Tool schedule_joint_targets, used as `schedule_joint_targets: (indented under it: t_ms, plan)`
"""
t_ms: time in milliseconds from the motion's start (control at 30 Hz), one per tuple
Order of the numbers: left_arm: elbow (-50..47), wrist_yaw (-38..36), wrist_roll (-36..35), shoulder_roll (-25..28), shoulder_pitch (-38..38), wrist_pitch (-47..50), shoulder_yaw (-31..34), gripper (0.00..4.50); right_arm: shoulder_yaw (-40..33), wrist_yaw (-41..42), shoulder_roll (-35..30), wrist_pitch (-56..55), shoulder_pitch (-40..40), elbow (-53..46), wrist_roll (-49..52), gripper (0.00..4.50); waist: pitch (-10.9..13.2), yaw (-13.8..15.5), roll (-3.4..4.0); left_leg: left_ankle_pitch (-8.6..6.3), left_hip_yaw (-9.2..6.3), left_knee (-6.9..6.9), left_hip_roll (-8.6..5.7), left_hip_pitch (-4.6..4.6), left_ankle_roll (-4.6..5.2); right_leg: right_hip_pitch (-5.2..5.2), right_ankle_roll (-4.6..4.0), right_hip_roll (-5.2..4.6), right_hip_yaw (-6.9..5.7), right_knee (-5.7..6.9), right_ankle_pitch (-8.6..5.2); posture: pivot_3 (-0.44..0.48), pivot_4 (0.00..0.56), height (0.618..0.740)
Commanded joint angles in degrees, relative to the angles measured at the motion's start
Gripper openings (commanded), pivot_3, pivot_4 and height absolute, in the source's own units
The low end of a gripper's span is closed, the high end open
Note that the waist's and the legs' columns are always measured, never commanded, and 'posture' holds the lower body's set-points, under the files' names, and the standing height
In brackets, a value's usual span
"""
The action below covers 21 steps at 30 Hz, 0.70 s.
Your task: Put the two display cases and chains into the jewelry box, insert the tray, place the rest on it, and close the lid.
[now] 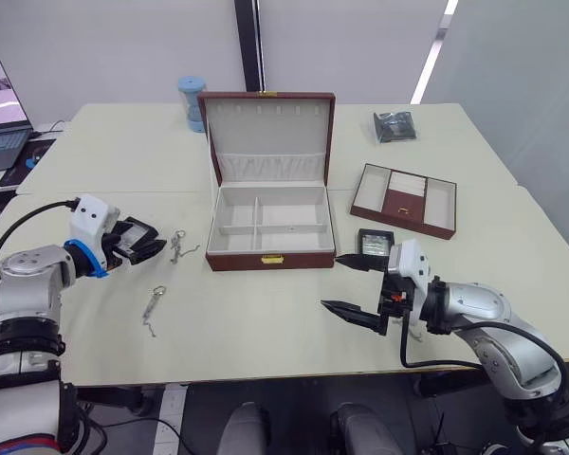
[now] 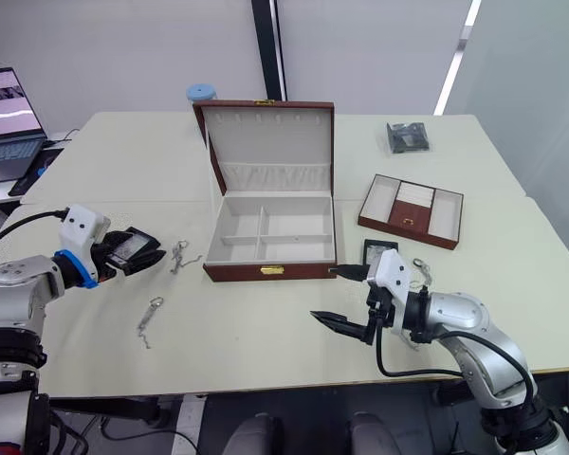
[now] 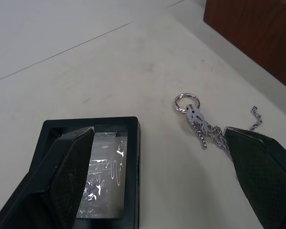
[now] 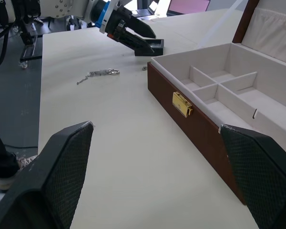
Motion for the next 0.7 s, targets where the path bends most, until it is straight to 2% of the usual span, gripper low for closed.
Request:
schedule_joint_targets:
  t_ms: [33,67,167,567,700]
  plan:
    - [1.55,0.45,1.25,0.73,-1.59,-1.7,-0.41,4.5,-0.73,0.17,-0.11,-1.53,0.34,-1.62,0.15,4.48,0.0,0.01,0.0,0.0,0.0,0.0,0.0,-0.01,0.0,-0.01,0.0,0.0,-0.01,0.0,0.0,0.0,0.15,0.74]
    - [2.05,0.45,1.37,0.69,-1.81,-1.78,-0.54,4.5,-0.65,0.18,-0.08,-1.59,0.45,-1.64,0.07,4.48,0.0,0.04,0.0,0.0,0.0,0.0,0.0,-0.01,0.0,-0.01,0.0,0.0,-0.01,0.0,0.0,0.0,0.15,0.74]
    - [3.05,0.27,1.8,0.66,-2.22,-2.16,-0.83,3.91,-0.52,0.09,-0.01,-1.7,0.56,-1.67,-0.01,4.5,0.0,0.07,0.0,0.0,0.0,0.0,-0.01,-0.01,0.0,0.0,0.0,-0.01,-0.03,-0.01,0.0,0.0,0.15,0.74]
    - [4.05,0.08,1.93,0.06,-2.24,-3.0,-0.51,0.05,-0.27,0.31,-0.04,-1.74,0.45,-1.33,-0.09,4.5,0.0,0.06,0.0,0.0,-0.01,0.0,0.0,-0.01,0.0,0.0,0.0,-0.02,-0.01,0.0,0.0,0.0,0.15,0.74]
    - [4.74,0.29,2.07,0.08,-2.17,-3.35,-0.43,0.01,-0.32,0.54,-0.02,-2.21,0.52,-1.06,-0.2,4.5,0.0,0.05,-0.01,0.0,-0.01,0.0,0.0,0.0,0.0,0.0,0.0,-0.01,-0.02,0.0,0.0,0.0,0.15,0.74]
